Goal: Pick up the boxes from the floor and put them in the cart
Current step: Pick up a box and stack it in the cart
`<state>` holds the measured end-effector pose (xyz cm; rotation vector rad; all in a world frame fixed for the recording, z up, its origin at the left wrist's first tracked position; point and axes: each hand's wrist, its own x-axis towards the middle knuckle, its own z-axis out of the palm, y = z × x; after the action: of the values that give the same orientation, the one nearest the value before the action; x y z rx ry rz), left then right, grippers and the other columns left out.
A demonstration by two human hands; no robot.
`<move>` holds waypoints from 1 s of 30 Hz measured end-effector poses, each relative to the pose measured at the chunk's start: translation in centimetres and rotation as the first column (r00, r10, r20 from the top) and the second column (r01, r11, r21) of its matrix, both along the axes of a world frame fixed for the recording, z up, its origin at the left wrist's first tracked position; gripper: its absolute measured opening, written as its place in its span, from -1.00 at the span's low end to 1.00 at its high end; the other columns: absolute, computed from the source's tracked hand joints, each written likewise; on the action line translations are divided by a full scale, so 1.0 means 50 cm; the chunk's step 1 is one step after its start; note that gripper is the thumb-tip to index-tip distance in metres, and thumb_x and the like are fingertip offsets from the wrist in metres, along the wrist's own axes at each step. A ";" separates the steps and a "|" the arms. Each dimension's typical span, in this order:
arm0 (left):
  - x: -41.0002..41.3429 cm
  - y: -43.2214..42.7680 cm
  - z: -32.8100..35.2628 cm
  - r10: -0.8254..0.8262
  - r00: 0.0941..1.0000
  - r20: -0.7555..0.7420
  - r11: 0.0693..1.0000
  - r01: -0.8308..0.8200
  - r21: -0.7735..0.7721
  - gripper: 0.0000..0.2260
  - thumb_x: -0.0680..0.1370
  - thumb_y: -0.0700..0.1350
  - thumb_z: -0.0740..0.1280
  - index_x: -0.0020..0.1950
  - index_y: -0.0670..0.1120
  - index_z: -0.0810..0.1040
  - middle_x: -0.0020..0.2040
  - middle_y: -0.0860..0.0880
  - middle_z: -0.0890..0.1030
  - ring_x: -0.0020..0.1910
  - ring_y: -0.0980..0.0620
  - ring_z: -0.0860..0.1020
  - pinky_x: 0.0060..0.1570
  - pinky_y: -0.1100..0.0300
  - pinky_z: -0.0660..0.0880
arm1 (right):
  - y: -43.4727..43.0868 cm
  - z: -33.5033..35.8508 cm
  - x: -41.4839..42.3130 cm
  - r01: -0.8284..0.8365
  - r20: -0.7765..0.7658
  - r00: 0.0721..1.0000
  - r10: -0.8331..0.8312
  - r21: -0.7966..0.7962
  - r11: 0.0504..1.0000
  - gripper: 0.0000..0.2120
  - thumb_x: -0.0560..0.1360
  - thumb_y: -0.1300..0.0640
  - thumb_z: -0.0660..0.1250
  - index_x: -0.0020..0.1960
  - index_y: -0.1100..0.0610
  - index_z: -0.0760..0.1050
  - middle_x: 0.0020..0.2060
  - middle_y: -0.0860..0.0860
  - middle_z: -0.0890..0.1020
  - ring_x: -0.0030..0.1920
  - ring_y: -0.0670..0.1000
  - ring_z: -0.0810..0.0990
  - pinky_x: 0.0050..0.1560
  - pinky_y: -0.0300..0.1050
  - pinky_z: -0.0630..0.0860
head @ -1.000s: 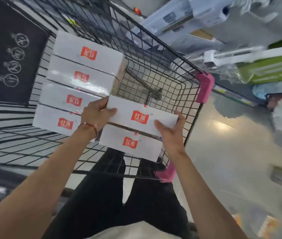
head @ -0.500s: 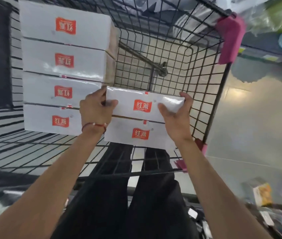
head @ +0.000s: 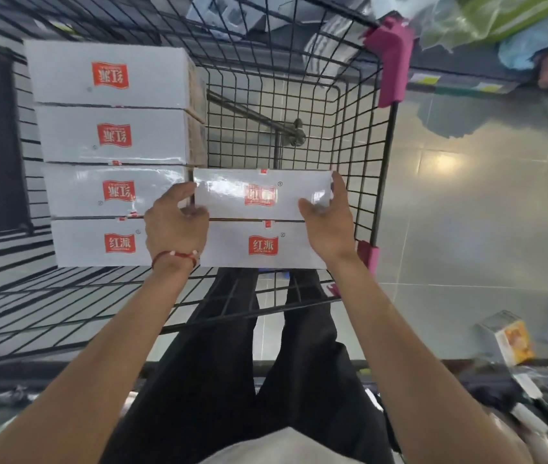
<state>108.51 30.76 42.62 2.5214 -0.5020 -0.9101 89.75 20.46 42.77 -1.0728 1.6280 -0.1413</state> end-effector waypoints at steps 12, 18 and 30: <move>-0.091 -0.054 0.193 -0.135 0.925 -0.356 0.981 0.075 -0.177 -0.74 0.58 -0.26 0.31 0.22 -0.08 0.64 0.07 0.09 0.64 0.19 0.02 0.58 0.29 0.22 0.47 | 0.068 0.237 -0.115 0.325 0.163 0.940 -0.300 -0.159 0.932 -0.73 0.64 0.24 0.31 0.30 0.06 0.59 0.08 -0.16 0.66 -0.02 -0.28 0.62 0.02 -0.11 0.64; -0.218 -0.069 0.274 -0.261 0.876 -0.406 0.954 0.171 -0.245 -0.77 0.59 -0.24 0.29 0.09 0.06 0.60 0.03 0.04 0.68 0.11 -0.06 0.62 0.16 0.08 0.56 | 0.126 0.317 -0.254 0.584 0.317 0.789 -0.527 -0.120 0.803 -0.73 0.63 0.35 0.28 0.22 0.08 0.58 0.07 0.06 0.67 0.06 0.00 0.62 0.13 -0.12 0.52; -0.659 -0.024 0.421 -0.695 0.624 -0.358 0.718 0.565 -0.408 -0.82 0.60 -0.21 0.31 0.14 0.02 0.58 0.10 -0.04 0.67 0.07 -0.04 0.61 0.18 0.00 0.53 | 0.310 0.410 -0.596 0.856 0.421 0.499 -0.757 -0.104 0.507 -0.75 0.60 0.31 0.29 0.19 0.06 0.58 0.08 0.02 0.71 0.23 0.14 0.64 0.33 0.06 0.50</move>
<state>75.57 29.55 63.68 1.7454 -1.2937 -1.5638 59.96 35.98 63.27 -0.3304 1.7072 -1.1993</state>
